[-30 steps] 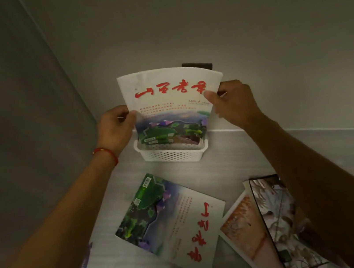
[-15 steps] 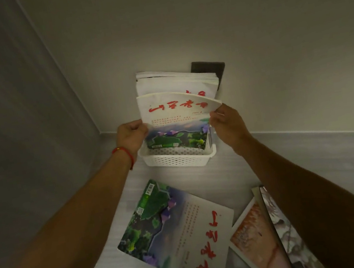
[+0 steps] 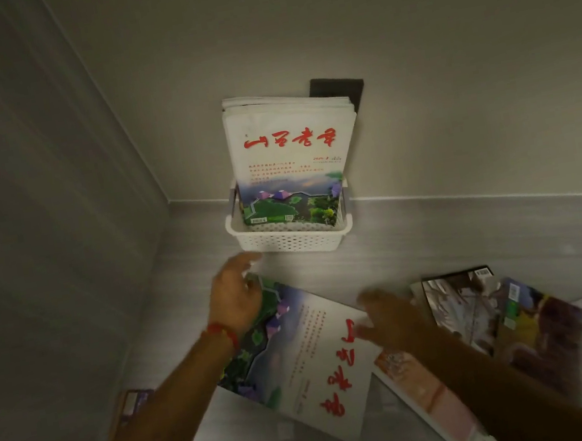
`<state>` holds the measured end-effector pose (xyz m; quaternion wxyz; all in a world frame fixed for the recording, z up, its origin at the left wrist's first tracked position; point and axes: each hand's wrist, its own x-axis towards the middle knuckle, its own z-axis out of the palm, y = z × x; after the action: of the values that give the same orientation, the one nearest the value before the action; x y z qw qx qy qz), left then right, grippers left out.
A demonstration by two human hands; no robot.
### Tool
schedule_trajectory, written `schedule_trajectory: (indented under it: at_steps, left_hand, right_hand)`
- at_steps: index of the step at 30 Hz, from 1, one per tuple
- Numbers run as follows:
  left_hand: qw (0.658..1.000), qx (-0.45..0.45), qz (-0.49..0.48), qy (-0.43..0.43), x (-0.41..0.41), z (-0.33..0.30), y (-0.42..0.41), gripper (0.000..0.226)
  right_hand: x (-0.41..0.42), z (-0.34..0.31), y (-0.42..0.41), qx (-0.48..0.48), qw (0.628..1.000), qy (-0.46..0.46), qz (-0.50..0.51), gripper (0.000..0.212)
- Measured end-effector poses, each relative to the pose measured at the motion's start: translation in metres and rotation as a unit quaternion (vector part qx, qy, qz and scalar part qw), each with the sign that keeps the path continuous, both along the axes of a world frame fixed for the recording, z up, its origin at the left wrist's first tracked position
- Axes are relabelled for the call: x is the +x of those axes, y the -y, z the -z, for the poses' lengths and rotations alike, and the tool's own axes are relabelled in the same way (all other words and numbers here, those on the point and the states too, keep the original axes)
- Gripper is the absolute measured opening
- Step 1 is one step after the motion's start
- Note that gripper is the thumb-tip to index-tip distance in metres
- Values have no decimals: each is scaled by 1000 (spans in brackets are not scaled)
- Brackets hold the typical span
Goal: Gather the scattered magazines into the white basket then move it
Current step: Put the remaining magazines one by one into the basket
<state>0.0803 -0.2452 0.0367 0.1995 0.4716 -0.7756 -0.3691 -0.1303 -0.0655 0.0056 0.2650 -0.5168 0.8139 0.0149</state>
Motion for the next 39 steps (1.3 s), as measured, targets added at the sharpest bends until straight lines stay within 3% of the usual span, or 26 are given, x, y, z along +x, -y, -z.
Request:
schedule_trajectory:
  at_steps: [3,5,8,11,12,14,17,20,23,26,29,32,34,36,39]
  left_hand:
    - [993,1,70,93,14,22,-45,17]
    - [992,37,82,91,20,32,-66,24]
    - [987,7,105,120,22,38,-81,35]
    - [984,-12,145,104,17,18,-88,22]
    - [985,-16,145,96,13,12,-86,27]
    - [968,-80,174,162,3,0,-81,51]
    - [932,-159,219,242,-7,-23,-76,68]
    - [903,-201,236,296,-13,-49,-71,58]
    - [926,-166,230,250,-18,-75,-69,32]
    - [970,-93,184,126,-24,-89,-82,28]
    - [996,4,89,-13,-34,-98,-101,28]
    - [983,109,2,-146,-39,-105,-110,21]
    - [969,157,2,-192,-39,-110,-113,21]
    - [954,199,15,-222,-40,-115,-115,24]
    - [943,229,15,-240,-41,-118,-111,25]
  right_hand:
    - [27,22,-19,1,996,-86,3,64]
    - [37,26,-20,-6,995,-85,44,66]
    - [37,17,-16,-39,993,-104,43,56]
    - [32,2,-15,-125,990,35,55,31]
    - [30,-4,-16,-159,979,107,75,25]
    - [28,-19,-21,-213,944,226,109,15]
    - [17,-43,-26,-257,916,284,117,12]
    - [-4,-69,-26,-289,904,298,104,15]
    - [-28,-99,-27,-309,888,330,82,13]
    - [-48,-126,-28,-370,844,369,125,17]
    - [-72,-134,-40,-424,830,317,173,21]
    - [-92,-118,-56,-416,823,274,273,39]
    - [-93,-100,-58,-335,778,402,349,44]
    - [-79,-88,-61,-261,725,529,356,46]
    - [-57,-80,-56,-278,706,571,314,42]
